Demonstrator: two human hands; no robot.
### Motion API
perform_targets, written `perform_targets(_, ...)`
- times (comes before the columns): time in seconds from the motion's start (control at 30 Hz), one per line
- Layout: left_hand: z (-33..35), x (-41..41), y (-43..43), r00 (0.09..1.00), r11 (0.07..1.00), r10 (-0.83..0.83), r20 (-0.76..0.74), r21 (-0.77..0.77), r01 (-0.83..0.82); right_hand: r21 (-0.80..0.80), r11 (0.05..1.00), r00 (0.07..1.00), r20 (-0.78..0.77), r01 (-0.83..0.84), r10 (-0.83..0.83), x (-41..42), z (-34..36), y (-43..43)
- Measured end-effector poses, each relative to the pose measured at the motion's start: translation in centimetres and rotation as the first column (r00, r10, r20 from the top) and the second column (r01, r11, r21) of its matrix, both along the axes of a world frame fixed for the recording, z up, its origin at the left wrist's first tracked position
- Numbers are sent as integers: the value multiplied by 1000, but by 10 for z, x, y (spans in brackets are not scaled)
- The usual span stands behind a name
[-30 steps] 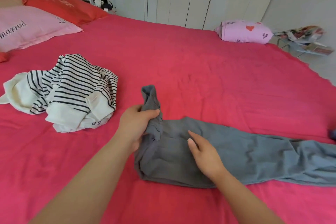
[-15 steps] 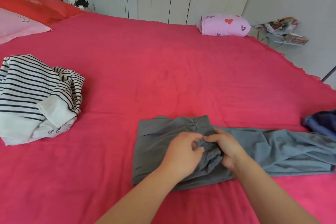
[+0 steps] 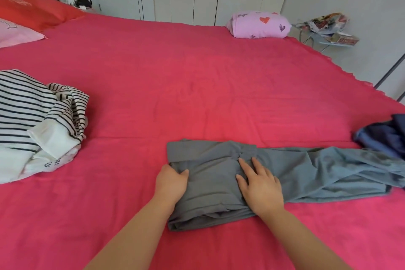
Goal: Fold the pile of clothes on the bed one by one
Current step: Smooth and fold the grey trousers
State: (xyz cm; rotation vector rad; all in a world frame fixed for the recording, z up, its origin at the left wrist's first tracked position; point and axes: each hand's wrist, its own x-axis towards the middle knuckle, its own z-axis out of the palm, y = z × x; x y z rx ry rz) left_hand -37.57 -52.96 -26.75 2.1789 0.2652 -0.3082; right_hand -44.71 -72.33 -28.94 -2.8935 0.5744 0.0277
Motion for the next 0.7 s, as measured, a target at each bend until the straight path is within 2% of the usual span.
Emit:
perform_targets(0.17,10,7,26,972,997,-68,223,42,60,90,996,999,34,-20,17,3,10,16)
perform_targets(0.3,26,16,84,941,991,-73,330,130,32,138,982,992,47,-125,120,7,14,64)
perform_targets(0.47,25,17,169,961,963,-53,272,267,-23,192,939,958,8,-284,288,7,12,139)
perform_targets(0.53,26,10,179,976,899,-80,202,438,-17,211,921,943,8,-326,332,3,10,152)
perform_targets(0.6,27,-2,166,953,762,-181,242,647,-20,225,918,945,52,-326,323,2,8,149)
perform_targets(0.63,28,-7,152,912,760,-257,319,650,-13,215,924,948,84,-318,307,3,7,143)
perform_targets(0.7,25,-16,111,807,802,-421,414,586,117,147,949,959,103,-279,266,3,5,123)
